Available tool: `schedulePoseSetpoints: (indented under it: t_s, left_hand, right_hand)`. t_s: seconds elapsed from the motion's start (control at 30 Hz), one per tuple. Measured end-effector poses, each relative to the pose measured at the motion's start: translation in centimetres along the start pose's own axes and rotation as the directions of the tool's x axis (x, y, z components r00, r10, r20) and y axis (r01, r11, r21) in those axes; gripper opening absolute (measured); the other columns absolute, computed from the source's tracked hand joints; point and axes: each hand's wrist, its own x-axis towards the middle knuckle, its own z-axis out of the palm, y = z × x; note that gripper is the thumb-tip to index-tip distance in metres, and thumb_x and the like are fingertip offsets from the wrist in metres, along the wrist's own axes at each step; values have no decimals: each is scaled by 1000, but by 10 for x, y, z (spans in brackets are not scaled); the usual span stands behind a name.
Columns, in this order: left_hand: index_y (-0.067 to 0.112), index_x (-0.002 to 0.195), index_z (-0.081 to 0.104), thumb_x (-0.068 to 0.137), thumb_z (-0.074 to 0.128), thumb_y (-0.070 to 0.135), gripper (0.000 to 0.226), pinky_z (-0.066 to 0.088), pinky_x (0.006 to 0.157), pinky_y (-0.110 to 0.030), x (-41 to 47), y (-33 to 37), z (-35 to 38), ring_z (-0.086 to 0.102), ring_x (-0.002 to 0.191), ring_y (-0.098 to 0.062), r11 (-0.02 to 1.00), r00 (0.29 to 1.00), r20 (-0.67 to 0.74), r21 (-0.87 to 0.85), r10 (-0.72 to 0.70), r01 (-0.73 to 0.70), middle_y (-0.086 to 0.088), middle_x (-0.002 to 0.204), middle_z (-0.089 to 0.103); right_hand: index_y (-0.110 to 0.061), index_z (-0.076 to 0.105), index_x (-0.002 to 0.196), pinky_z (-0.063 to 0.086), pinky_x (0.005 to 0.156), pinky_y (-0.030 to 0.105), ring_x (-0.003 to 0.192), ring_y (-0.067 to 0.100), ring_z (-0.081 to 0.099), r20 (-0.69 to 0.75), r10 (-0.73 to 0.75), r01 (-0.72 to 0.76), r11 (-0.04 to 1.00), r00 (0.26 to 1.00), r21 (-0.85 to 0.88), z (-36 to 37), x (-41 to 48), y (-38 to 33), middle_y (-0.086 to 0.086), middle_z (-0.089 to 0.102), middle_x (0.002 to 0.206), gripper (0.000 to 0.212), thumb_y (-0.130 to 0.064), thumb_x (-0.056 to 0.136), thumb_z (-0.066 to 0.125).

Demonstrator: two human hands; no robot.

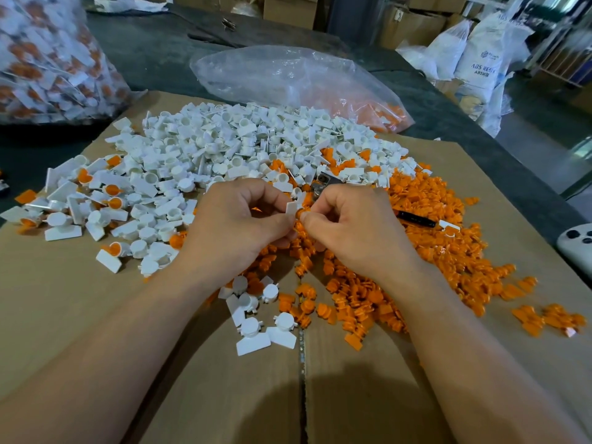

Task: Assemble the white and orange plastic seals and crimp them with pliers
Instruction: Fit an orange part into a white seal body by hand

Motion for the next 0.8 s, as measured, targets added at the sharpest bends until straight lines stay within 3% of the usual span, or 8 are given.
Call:
schedulePoseSetpoints:
  t_s: [0.17, 0.3, 0.47, 0.6, 0.8]
  left_hand:
    - [10, 73, 67, 78, 69, 0, 11, 55, 56, -18, -1, 1, 1, 67, 55, -13, 1000, 1000, -24, 8, 2, -1, -4, 65, 70]
    - [13, 73, 67, 78, 70, 2, 13, 55, 57, -19, -2, 1, 0, 67, 56, -12, 998, 999, -27, 52, 31, -30, -1, 65, 70]
    - [12, 73, 68, 78, 70, 3, 11, 57, 59, -24, -2, -1, -2, 66, 54, -11, 998, 999, -34, 62, 30, -28, -3, 63, 69]
    - [14, 73, 68, 78, 70, 4, 12, 56, 57, -21, -2, -1, -2, 66, 54, -10, 996, 998, -38, 75, 47, -44, -3, 63, 69]
    - [15, 73, 68, 77, 71, 6, 10, 55, 56, -18, -3, 0, -2, 66, 54, -8, 995, 997, -55, 88, 60, -55, 2, 65, 69]
  right_hand:
    - [-12, 57, 63, 43, 51, 30, 49, 12, 52, 37, 4, -5, 1000, 999, 19, 1, 0, 0, 1, 62, 59, 24, -20, 85, 58]
    - [-10, 58, 67, 50, 57, 39, 57, 21, 60, 69, 19, -25, 996, 997, 85, 1, 1, 1, 8, 64, 62, 23, -20, 88, 57]
    - [-12, 54, 74, 36, 52, 33, 51, 14, 47, 88, -64, 71, 994, 994, -86, 2, -2, 2, 2, 55, 59, 21, -24, 91, 54]
    - [-8, 57, 76, 39, 53, 35, 55, 19, 52, 95, -40, 43, 999, 995, -30, 1, 0, 2, 10, 62, 65, 21, -24, 90, 54]
    - [-5, 57, 81, 41, 55, 39, 59, 22, 50, 89, -116, 124, 989, 989, -81, 1, -2, 3, 9, 56, 64, 20, -22, 91, 54]
